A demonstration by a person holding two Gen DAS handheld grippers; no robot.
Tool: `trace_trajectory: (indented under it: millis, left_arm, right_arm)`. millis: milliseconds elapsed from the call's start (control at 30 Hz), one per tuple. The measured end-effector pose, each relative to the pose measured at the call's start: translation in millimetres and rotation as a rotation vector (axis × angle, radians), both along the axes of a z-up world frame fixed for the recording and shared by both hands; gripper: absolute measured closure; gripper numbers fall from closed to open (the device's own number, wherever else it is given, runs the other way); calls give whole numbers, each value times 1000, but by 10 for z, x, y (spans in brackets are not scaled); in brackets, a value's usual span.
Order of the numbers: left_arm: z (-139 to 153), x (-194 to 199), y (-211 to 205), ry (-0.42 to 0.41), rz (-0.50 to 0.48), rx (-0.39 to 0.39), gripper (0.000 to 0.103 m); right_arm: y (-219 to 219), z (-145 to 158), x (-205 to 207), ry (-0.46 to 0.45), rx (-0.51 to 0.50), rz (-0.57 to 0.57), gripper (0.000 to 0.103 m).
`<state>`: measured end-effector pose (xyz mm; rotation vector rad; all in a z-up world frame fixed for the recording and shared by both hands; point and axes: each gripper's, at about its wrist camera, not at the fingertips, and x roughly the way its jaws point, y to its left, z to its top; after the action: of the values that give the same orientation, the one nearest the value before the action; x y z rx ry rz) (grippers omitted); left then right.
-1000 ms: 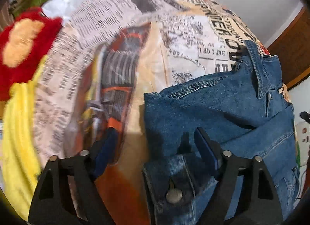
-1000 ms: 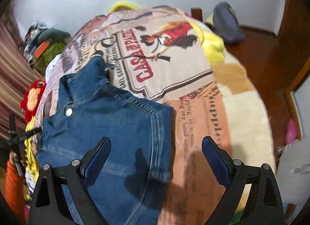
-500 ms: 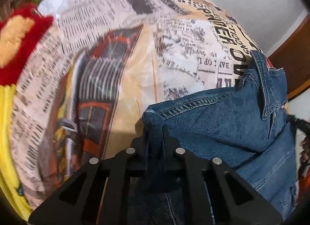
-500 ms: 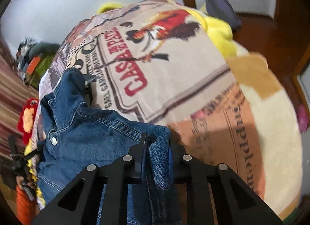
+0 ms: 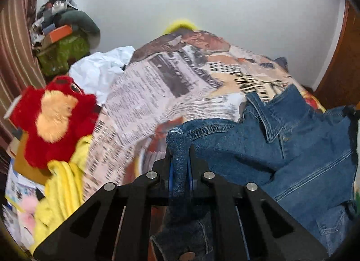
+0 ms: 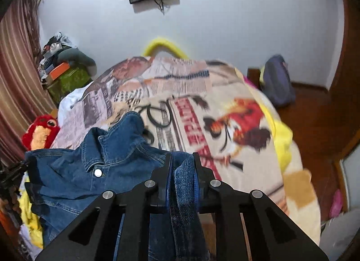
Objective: Fold large clothes
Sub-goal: 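Grasp the jacket hem with both grippers and lift it toward the collar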
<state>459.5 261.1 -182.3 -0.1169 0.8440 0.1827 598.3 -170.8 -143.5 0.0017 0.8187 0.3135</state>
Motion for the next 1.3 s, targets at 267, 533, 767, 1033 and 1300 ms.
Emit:
trace_trajectory:
  millis: [267, 533, 767, 1033, 1300]
  left_arm:
    - [-602, 370, 287, 145, 56, -34, 92]
    - [-1022, 505, 299, 200, 78, -11, 79]
    - [-1049, 435, 290, 204, 63, -5, 76]
    - [-1036, 277, 277, 273, 49, 6, 67]
    - [-520, -10, 217, 211, 63, 55, 58]
  right_arm:
    - [127, -624, 435, 68, -143, -63, 90]
    - [85, -1178, 521, 116, -238, -31, 88]
    - [274, -1287, 413, 79, -414, 21, 87]
    - [95, -1257, 389, 74, -490, -93, 24]
    - [-255, -733, 130, 129, -228, -130, 24]
